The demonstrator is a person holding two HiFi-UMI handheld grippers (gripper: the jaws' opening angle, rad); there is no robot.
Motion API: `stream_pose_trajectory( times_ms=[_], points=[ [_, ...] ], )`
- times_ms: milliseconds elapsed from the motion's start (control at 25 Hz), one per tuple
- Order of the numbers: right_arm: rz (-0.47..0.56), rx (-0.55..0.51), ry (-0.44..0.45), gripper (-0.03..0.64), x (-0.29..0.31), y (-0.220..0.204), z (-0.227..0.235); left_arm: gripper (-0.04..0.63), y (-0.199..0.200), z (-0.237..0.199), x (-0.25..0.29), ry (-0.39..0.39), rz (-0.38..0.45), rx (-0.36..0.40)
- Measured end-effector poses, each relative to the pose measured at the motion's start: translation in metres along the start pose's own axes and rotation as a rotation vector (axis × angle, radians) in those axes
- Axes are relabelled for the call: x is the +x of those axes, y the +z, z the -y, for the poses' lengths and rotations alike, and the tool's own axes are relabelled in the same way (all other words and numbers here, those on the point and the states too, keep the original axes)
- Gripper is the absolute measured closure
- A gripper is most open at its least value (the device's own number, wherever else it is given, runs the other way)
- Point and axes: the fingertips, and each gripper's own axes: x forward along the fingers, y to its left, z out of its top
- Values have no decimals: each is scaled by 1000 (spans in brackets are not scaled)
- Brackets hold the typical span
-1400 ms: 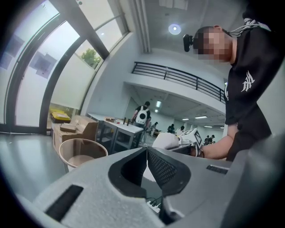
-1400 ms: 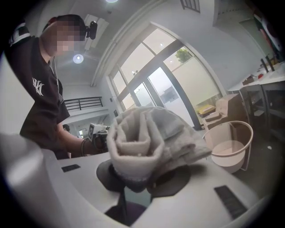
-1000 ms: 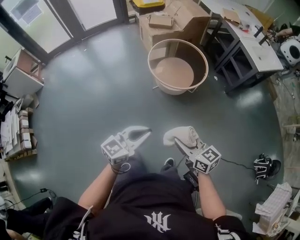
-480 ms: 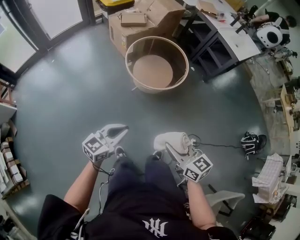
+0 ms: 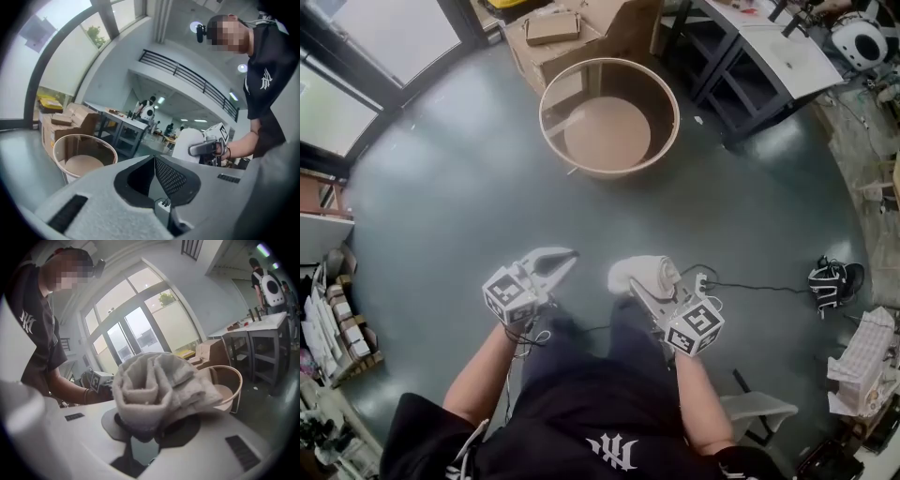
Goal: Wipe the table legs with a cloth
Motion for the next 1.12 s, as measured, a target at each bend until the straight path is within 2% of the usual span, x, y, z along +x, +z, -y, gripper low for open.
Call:
stream_pose_trajectory(
  times_ms=[160,360,560,800,960,1120],
  points=[
    [-87,35,93,529,-36,-5,82,588,12,5,64,128,78,-127],
    [-180,-57,157,529,-21,-6,160,588,-1,-3,105,255,134,-154],
    [-215,-95,216,529,50,-34,178,588,-55,-29,100,316,99,-137],
    [-179,-102,214,529,138,-88,187,588,-135,-100,86,360,127,-211],
    [-208,-119,176,529,184,-132,192,588,-179,-150,73,374,162,-236],
    [-259,-121,111,529,225,-165,190,588,-193,-183,54,375,163,-208]
  ],
)
